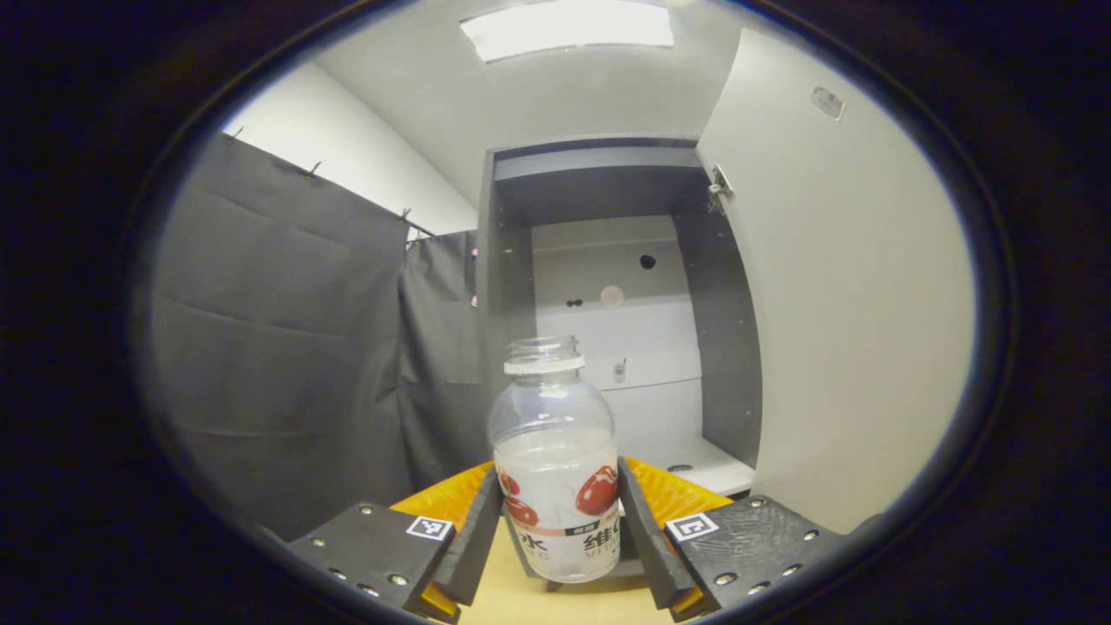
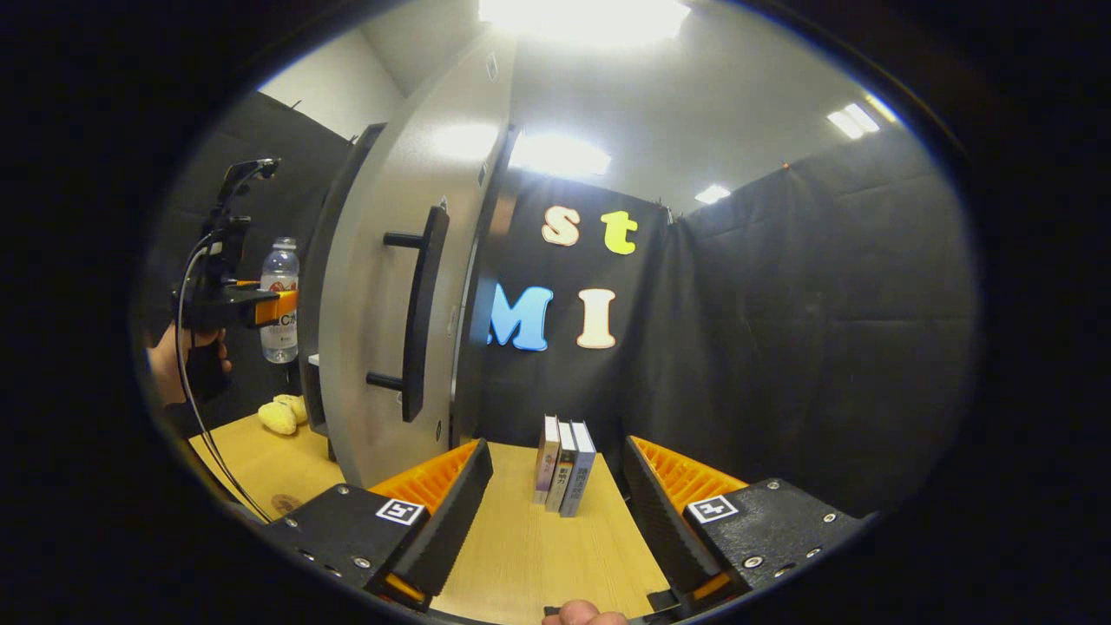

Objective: Open the cabinet door with the right hand, grasp the bottle in the cabinet with the left hand and place it on the coaster, then close the cabinet door with the right hand.

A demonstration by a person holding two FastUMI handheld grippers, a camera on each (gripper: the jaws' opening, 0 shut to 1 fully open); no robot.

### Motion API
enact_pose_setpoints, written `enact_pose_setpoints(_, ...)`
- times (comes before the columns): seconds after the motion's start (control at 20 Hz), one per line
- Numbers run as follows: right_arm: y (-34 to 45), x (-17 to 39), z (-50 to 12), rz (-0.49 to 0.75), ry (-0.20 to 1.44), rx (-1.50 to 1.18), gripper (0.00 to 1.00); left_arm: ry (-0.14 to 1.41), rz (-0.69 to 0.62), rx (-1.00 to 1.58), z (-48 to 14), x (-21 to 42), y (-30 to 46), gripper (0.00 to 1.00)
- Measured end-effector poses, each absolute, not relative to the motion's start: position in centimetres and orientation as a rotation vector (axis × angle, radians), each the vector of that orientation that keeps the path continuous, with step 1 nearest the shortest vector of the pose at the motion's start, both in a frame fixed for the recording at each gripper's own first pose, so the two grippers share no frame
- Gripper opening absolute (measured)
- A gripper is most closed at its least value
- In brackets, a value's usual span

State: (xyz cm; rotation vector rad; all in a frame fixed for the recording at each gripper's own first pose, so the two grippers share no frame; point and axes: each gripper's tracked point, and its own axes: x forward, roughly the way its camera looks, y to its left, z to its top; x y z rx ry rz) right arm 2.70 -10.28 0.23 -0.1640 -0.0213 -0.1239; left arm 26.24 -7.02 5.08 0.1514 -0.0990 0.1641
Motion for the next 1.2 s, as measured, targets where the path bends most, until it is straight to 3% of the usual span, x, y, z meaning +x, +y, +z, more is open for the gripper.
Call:
enact_pose_setpoints(0.3,-7.8,2.5,-4.6,-0.012,0.027,-0.131,0.95,-0.071,0.246,0.191,4.7,26.6,-6.8,0.78)
enact_pose_setpoints(0.7,-6.6,3.0,-10.7,-0.009,0.114,-0.107,0.96,-0.064,0.280,0.206,4.2,26.7,-6.3,0.74)
enact_pose_setpoints(1.05,-4.9,2.3,-19.7,0.045,0.274,-0.209,0.95,-0.005,0.327,0.190,4.2,27.4,-6.4,0.78)
enact_pose_setpoints(1.1,-4.9,2.0,-21.5,0.054,0.308,-0.214,0.96,0.004,0.327,0.190,4.4,27.5,-6.6,0.70)
enact_pose_setpoints(1.15,-4.9,1.7,-22.9,0.059,0.339,-0.224,0.96,-0.002,0.337,0.195,4.8,27.5,-6.3,0.78)
enact_pose_setpoints(1.2,-5.0,1.0,-24.2,0.065,0.369,-0.237,0.96,-0.009,0.338,0.201,5.3,27.8,-6.4,0.74)
